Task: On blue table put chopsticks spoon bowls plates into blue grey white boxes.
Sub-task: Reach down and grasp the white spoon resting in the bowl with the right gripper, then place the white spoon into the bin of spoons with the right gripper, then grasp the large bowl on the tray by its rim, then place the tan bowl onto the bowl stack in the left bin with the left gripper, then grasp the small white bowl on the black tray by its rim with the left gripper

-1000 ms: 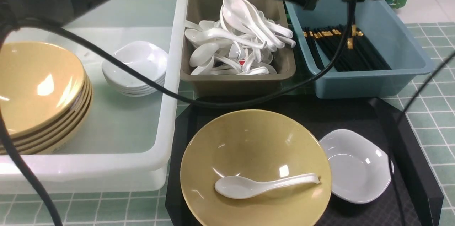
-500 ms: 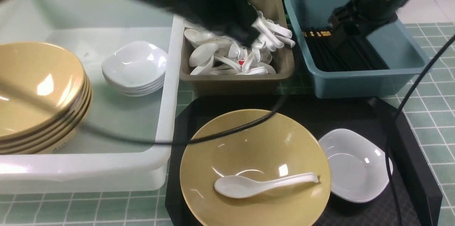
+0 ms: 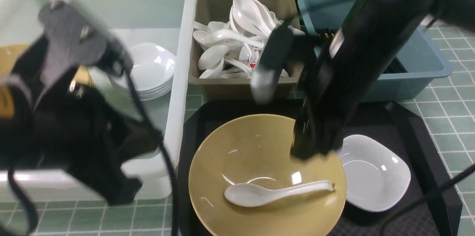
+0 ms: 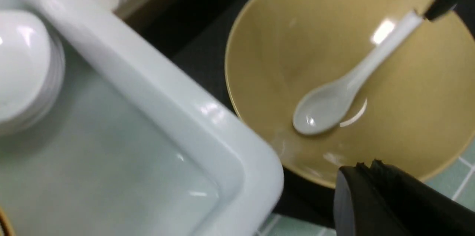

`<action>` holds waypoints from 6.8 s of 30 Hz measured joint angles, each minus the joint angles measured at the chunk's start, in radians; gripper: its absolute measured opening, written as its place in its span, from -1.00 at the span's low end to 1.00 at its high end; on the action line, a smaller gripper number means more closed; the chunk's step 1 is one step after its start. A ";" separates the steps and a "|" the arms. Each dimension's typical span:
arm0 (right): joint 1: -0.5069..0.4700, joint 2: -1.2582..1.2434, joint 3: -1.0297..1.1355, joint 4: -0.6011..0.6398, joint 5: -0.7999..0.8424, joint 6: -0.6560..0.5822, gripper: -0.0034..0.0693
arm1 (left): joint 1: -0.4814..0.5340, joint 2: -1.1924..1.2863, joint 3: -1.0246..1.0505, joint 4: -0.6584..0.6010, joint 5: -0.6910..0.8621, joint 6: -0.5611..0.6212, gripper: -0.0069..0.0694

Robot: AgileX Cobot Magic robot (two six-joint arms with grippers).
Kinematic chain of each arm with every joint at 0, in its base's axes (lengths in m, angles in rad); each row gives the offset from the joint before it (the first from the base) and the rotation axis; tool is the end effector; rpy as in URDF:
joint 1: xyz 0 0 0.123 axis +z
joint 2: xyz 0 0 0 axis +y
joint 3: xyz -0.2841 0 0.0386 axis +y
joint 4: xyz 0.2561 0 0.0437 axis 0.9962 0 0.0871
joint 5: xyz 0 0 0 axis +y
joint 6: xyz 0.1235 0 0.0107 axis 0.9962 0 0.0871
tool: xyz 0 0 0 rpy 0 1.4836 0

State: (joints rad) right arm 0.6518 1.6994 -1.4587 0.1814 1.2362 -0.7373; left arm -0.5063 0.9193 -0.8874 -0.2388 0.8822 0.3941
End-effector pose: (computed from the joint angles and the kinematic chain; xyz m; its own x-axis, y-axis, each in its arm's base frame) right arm 0.2705 0.2330 0.2611 -0.2186 -0.9434 -0.2492 -0.9749 0.2221 0.0145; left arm 0.1635 -0.1166 0.3193 -0.4770 0.5324 -0.6993 0.7210 0.6920 0.0350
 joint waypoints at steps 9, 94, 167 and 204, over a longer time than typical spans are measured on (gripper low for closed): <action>0.045 0.146 0.023 -0.050 -0.104 -0.130 0.62 | 0.000 -0.026 0.084 -0.002 -0.042 0.000 -0.85; -0.201 -0.395 0.058 -0.074 0.016 0.350 -0.81 | -0.095 1.051 -0.613 0.097 0.085 0.154 -0.34; 0.056 -0.132 -0.331 -0.214 0.019 0.424 -0.77 | 0.393 0.481 -0.656 0.058 0.284 -0.252 0.74; -0.320 -0.825 0.496 -0.202 -0.066 0.532 -0.77 | -0.340 1.185 -0.665 -0.102 -0.283 -0.312 -0.72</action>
State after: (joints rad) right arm 0.3315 0.8747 -0.9623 -0.0210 1.1704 -0.2050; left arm -0.8465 2.1045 -1.5520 -0.3411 0.5995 0.0819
